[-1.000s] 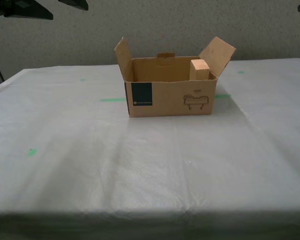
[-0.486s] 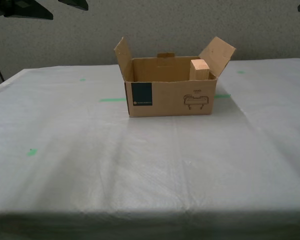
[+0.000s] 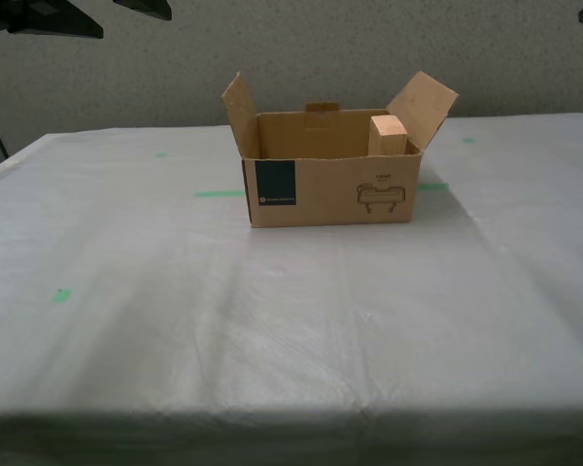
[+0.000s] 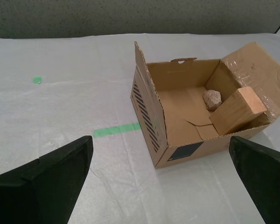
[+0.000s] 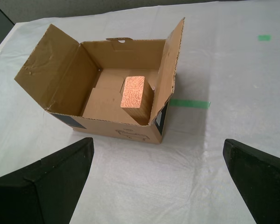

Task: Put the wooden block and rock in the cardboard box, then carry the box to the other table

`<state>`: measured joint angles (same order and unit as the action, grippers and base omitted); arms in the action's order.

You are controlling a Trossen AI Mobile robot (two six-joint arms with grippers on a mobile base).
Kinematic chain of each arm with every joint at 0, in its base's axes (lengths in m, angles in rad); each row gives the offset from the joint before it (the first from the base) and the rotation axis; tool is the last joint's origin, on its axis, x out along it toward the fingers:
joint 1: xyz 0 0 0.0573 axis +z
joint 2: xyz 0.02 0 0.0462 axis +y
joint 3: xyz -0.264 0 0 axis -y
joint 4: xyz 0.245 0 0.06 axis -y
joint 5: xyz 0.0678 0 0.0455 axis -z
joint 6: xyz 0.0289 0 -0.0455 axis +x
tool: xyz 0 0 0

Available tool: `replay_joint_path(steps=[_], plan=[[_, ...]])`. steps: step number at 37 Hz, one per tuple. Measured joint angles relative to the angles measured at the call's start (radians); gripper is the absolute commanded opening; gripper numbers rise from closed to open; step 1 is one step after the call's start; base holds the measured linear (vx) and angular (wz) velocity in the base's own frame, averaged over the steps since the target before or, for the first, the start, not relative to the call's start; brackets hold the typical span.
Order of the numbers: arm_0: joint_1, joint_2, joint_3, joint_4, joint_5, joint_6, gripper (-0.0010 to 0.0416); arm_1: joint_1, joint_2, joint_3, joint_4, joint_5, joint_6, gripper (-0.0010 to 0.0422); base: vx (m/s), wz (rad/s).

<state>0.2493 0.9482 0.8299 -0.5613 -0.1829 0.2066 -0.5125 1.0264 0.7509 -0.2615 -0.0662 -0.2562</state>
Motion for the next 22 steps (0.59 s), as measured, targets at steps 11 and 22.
replay_joint_path(steps=[11,22], plan=[[0.0,0.0,0.0,0.0,0.0,0.0,0.0387,0.0,0.0,0.0,0.0,0.0,0.0,0.04,0.0,0.0],[0.0,0.0,0.0,0.0,0.0,0.0,0.0387,0.0,0.0,0.0,0.0,0.0,0.0,0.04,0.0,0.0]])
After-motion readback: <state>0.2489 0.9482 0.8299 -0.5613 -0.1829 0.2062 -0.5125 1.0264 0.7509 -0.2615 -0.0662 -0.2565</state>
